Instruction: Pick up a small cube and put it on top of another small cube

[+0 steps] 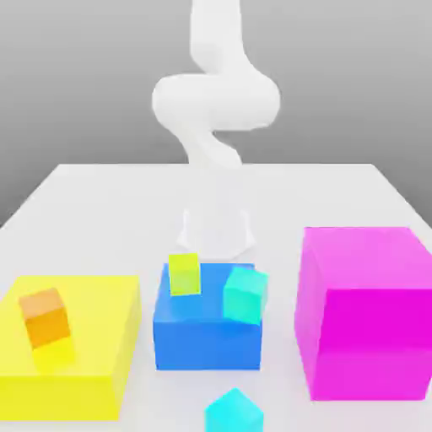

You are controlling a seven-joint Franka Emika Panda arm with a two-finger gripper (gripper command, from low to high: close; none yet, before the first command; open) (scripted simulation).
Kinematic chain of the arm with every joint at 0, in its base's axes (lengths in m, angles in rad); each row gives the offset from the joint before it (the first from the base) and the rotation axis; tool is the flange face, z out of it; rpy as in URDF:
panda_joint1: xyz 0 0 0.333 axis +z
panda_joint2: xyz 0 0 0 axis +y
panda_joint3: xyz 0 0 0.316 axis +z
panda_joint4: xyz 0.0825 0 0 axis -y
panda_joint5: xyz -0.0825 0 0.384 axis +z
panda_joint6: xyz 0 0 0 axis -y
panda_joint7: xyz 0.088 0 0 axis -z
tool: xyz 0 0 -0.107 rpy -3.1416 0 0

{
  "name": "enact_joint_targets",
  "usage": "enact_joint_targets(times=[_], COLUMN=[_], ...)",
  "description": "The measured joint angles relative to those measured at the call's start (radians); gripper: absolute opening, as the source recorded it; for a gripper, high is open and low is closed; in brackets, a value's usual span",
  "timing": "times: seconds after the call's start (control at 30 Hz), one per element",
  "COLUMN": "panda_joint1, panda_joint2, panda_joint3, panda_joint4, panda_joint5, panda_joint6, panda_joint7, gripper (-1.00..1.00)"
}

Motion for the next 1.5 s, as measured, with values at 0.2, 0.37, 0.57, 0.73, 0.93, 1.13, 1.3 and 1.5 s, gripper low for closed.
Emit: enact_joint_targets(times=[0.2,0.37,0.57,0.73,0.93,1.13,1.3,1.5], panda_joint1=[-0.106,-0.17,-0.201,-0.2,-0.188,-0.137,-0.13,-0.174], panda_joint2=[0.224,0.407,0.625,0.796,0.979,1.156,1.174,1.006], panda_joint3=[0.108,0.174,0.204,0.205,0.212,0.149,0.14,0.202], panda_joint4=[-0.015,-0.027,-0.042,-0.057,-0.08,-0.051,-0.048,-0.087], panda_joint5=[-0.081,-0.155,-0.23,-0.243,-0.162,-0.219,-0.227,-0.149], panda_joint6=[0.066,0.119,0.182,0.244,0.33,0.462,0.478,0.347], panda_joint7=[0.234,0.43,0.654,0.806,0.92,0.99,0.997,0.932], gripper=[0.0,0.0,0.0,0.0,0.0,-1.0,-1.0,-1.0])
